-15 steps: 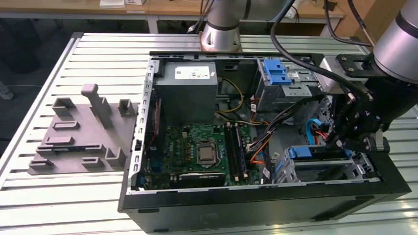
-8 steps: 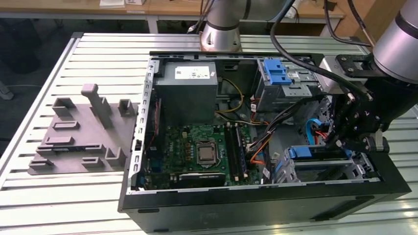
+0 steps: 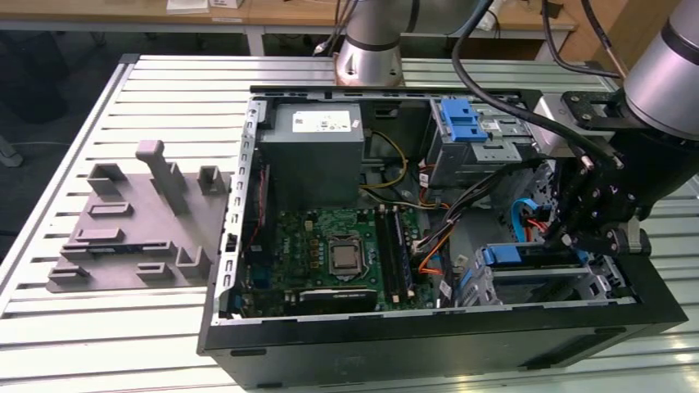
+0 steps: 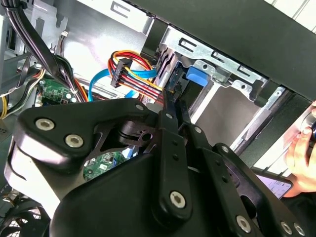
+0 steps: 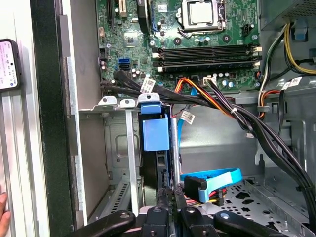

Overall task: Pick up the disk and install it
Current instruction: 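Insert the first disk wire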

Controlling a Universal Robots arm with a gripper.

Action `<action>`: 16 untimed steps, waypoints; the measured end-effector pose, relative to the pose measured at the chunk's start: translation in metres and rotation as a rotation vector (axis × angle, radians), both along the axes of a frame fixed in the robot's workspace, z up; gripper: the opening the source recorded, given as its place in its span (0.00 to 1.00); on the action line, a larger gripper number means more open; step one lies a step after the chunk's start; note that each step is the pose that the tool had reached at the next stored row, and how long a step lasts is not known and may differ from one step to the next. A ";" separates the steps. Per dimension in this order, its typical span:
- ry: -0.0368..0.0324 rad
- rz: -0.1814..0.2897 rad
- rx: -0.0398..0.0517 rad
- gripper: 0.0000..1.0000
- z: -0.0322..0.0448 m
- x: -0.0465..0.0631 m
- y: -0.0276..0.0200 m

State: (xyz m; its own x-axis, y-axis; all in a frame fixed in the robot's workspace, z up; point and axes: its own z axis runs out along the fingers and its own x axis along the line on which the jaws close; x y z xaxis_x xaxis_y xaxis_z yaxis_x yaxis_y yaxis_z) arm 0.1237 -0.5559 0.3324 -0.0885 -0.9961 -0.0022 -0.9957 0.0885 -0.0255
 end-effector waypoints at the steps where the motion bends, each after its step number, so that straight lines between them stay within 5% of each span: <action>1: 0.0000 0.000 0.0001 0.16 0.0002 0.000 0.0000; 16: 0.0004 0.000 -0.0010 0.16 0.0005 0.000 -0.0002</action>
